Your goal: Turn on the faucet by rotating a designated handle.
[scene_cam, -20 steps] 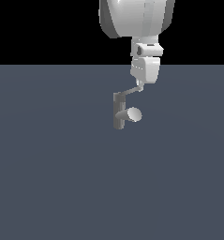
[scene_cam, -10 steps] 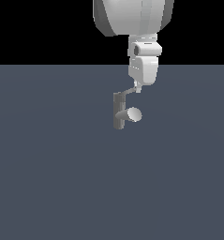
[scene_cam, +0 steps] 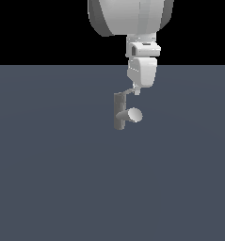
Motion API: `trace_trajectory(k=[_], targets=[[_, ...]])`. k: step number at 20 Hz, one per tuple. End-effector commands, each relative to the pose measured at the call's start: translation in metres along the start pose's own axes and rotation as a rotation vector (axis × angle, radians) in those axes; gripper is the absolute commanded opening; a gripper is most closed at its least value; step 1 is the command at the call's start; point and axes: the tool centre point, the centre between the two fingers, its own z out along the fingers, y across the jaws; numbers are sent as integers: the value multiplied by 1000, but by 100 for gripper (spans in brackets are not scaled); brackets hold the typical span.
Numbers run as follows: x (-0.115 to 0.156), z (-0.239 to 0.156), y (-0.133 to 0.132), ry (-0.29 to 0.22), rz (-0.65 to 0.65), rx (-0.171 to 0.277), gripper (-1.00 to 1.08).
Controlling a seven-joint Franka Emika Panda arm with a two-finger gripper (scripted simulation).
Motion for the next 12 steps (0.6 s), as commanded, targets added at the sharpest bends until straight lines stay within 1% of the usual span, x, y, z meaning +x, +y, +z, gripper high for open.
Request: trace_trajectory(k=[1,9,10,11,12], targets=[[-25,5,3,-7,-18,-12,-100],[-74,13,15,-13,-21,-31,-100],[-74,13,15,-13,-21,-31,-100],[-41,0,10,1,21,-3,-100],[-46,1,7,0,19,-4,-100]])
